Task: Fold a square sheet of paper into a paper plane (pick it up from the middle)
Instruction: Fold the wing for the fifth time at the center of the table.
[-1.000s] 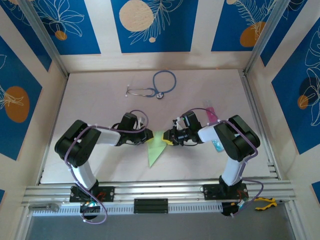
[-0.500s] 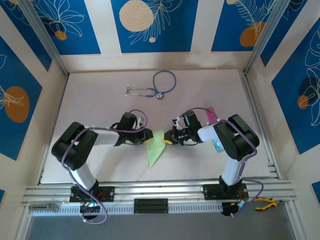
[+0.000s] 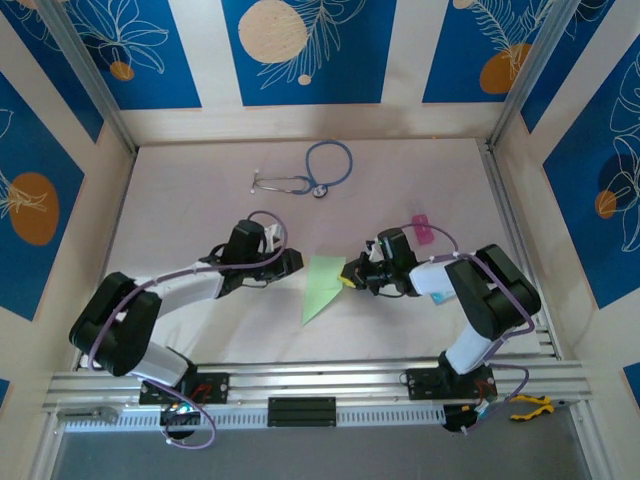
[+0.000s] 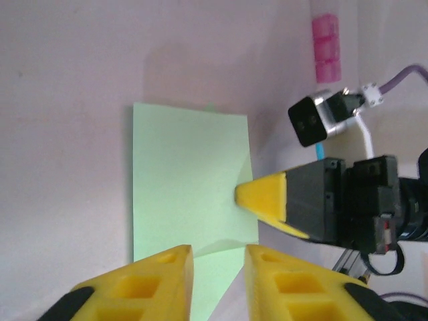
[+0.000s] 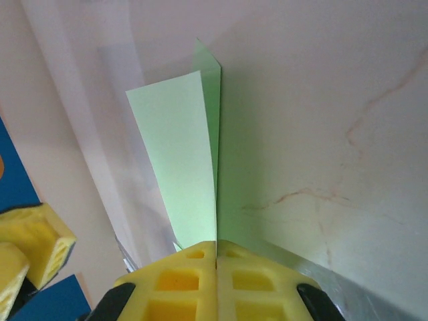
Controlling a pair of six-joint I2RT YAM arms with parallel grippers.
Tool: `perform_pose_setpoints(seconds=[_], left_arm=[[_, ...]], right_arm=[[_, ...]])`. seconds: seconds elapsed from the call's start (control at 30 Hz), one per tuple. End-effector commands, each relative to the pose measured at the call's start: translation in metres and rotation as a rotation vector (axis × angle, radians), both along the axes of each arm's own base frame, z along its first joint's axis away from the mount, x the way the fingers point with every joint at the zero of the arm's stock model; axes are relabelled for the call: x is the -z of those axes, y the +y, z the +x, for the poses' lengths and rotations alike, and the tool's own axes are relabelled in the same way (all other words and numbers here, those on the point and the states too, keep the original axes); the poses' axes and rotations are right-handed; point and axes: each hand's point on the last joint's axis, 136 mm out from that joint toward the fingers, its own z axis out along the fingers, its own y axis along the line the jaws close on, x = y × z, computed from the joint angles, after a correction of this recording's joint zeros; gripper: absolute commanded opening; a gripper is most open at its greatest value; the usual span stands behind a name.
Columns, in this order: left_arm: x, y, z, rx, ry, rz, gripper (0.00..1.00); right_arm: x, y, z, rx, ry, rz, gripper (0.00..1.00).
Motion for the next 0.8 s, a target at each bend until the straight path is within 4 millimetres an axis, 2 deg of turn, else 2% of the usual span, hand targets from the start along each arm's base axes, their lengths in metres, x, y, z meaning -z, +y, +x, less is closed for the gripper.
perform_pose_setpoints(seconds=[0.0, 0.17, 0.27, 0.47, 0.67, 0.77], left_arm=[[0.009, -0.01, -0.008, 0.041, 0.03, -0.008, 0.21], [0.017, -0.035, -0.012, 0.108, 0.067, -0.035, 0.19], [0.043, -0.032, -0.011, 0.079, 0.121, 0.03, 0.18], [0.071, -0.019, -0.01, 0.036, 0.171, 0.133, 0.14], [0.083, -0.013, -0.018, 0.039, 0.194, 0.144, 0.13], [0.084, -0.014, -0.021, 0.044, 0.195, 0.135, 0.12]], right_arm=[[-0.002, 0.002, -0.002, 0.036, 0.009, 0.0, 0.02], [-0.001, 0.006, -0.003, 0.032, 0.016, 0.01, 0.02], [0.0, 0.007, -0.005, 0.023, 0.018, 0.009, 0.03], [0.003, 0.006, -0.007, 0.007, 0.005, 0.004, 0.03], [-0.002, 0.016, -0.01, -0.074, -0.025, 0.045, 0.03], [-0.004, 0.019, -0.011, -0.106, -0.036, 0.056, 0.07]])
